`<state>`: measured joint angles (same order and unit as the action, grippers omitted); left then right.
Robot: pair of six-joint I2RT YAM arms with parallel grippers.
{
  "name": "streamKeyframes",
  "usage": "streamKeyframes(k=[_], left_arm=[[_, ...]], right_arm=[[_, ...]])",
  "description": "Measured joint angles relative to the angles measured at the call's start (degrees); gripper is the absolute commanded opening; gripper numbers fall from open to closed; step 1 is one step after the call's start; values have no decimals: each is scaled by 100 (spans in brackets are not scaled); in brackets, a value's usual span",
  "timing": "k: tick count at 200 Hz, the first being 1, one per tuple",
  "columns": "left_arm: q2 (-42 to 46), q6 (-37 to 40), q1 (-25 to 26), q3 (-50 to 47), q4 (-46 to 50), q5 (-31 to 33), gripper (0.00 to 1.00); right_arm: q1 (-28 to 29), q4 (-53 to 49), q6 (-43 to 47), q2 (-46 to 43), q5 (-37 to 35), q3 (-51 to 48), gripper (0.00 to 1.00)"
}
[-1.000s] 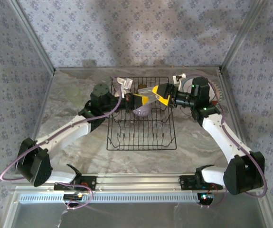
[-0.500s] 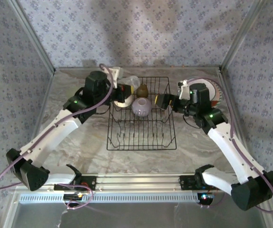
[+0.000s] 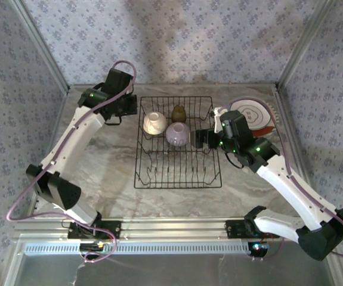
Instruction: Unload the mixed dishes from the dish rack
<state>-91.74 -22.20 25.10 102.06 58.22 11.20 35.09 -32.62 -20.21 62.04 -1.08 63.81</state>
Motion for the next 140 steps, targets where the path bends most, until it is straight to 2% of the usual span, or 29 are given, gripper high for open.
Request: streamKeyframes(k=[62, 107, 140], left_arm=[[-702, 457, -837, 79, 680, -138, 0], [-1467, 743, -935, 79, 894, -249, 0], [-1941, 870, -935, 79, 953, -308, 0]], right_arm=[[199, -28, 122, 39, -275, -2, 100], [684, -15, 369, 42, -411, -35, 100], [929, 153, 538, 17, -227, -221, 100]])
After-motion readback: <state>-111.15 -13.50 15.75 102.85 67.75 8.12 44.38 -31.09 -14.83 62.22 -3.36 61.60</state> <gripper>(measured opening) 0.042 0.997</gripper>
